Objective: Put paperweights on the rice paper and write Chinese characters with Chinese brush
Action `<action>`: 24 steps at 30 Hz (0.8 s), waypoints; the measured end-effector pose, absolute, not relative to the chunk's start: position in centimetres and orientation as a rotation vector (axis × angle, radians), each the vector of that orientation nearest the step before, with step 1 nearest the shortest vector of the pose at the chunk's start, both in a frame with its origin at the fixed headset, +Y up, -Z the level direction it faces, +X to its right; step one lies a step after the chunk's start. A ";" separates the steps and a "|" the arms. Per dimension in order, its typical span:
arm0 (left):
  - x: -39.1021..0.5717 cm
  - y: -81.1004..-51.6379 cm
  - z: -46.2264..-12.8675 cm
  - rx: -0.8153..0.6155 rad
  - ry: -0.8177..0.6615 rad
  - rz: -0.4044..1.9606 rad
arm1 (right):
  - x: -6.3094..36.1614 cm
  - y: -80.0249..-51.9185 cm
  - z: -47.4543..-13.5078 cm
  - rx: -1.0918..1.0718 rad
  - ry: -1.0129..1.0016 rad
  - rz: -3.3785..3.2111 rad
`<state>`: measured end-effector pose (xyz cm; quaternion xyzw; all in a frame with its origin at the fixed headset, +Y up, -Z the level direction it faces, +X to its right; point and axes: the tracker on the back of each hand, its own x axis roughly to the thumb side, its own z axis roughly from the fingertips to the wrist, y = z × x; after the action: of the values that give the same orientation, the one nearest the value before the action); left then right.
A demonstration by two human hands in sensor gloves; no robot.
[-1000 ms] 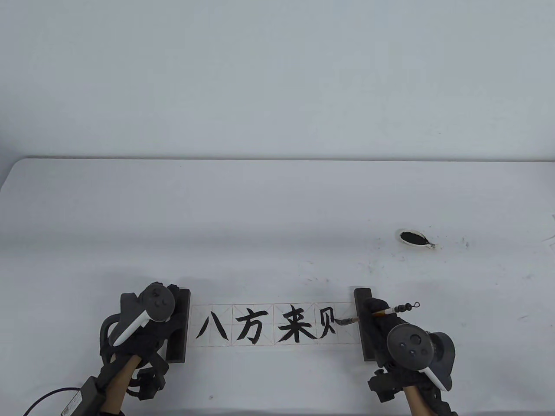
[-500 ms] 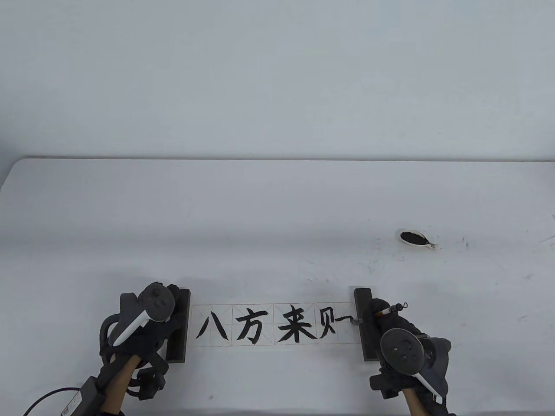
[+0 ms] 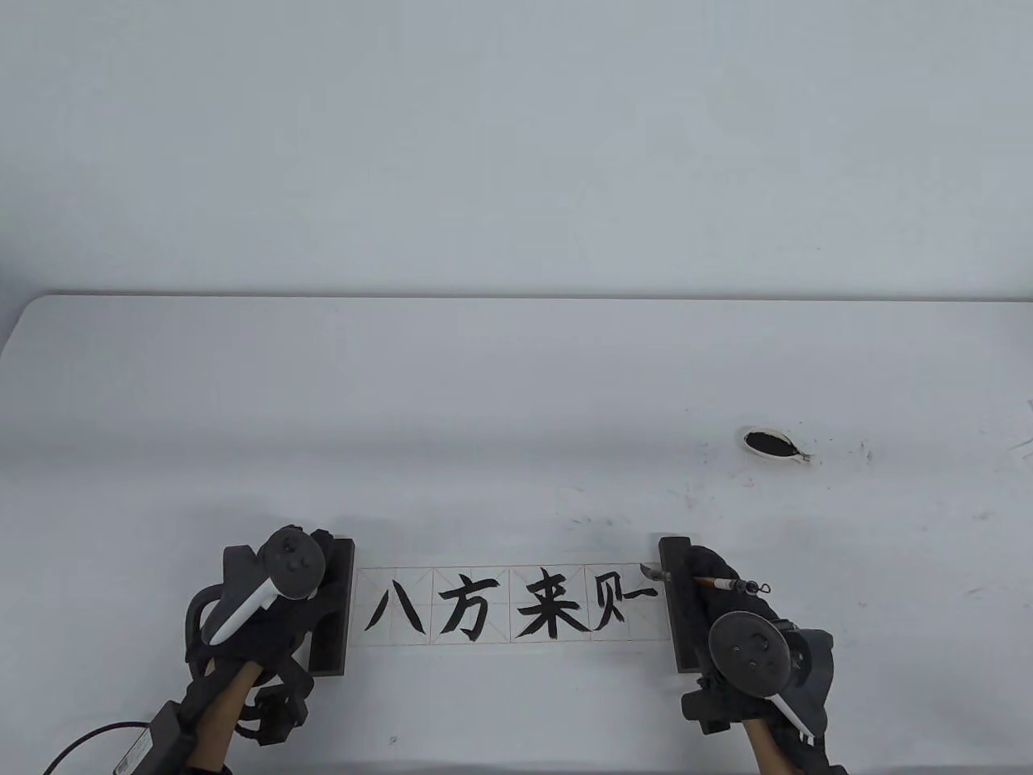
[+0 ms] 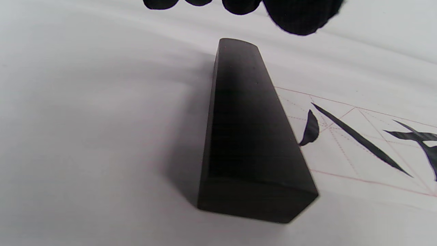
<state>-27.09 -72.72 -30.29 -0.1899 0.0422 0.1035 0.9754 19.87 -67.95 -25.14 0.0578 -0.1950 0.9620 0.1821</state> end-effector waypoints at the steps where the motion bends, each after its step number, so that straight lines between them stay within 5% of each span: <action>1: -27.1 -72.7 -30.3 -0.383 0.085 0.208 | 19.8 -68.0 -25.2 0.164 -0.546 2.718; 24: -27.1 -72.9 -30.3 -0.391 0.088 0.210 | 19.9 -66.7 -24.5 0.229 -0.400 2.730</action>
<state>-27.13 -72.86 -30.33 -0.1937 0.0439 0.1040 0.9745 19.87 -66.73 -24.47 0.0814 -0.1420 0.9690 0.1852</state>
